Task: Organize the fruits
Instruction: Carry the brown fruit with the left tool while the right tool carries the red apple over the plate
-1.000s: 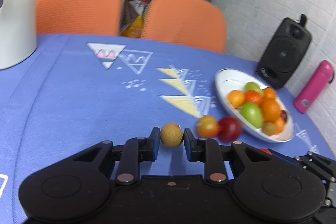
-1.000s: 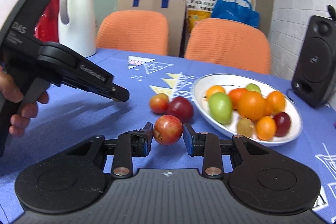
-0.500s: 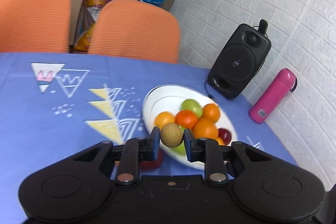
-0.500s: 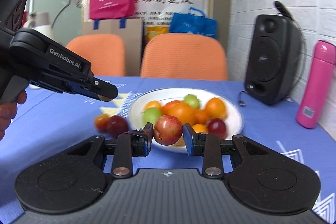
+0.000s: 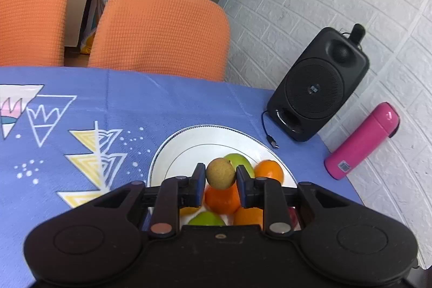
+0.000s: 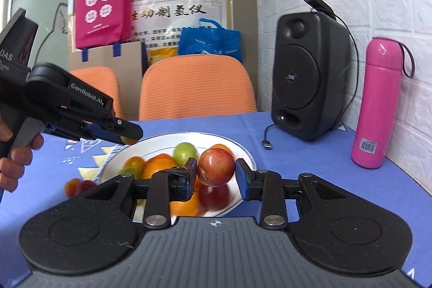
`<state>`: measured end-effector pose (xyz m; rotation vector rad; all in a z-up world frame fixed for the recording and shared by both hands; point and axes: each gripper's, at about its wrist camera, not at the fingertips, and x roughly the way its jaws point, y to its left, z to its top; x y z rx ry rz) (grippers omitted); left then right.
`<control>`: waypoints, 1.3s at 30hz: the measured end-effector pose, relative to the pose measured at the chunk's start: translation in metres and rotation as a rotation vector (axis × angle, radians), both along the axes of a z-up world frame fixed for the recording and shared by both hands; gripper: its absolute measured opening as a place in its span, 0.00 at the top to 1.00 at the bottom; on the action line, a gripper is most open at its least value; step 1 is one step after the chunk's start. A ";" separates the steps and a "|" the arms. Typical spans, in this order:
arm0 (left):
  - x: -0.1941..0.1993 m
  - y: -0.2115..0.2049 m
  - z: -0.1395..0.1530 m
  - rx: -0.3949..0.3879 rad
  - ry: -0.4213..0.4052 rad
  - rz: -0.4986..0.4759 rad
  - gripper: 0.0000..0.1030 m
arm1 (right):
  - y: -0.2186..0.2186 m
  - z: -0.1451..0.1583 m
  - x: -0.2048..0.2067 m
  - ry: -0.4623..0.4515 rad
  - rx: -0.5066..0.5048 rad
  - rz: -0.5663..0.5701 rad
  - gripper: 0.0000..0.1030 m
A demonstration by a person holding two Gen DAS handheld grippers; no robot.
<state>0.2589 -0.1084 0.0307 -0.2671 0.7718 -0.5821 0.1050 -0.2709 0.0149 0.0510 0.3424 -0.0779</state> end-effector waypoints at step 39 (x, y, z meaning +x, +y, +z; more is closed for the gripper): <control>0.027 -0.001 -0.031 -0.043 0.050 0.019 0.00 | -0.018 -0.015 0.047 0.079 0.064 0.044 0.34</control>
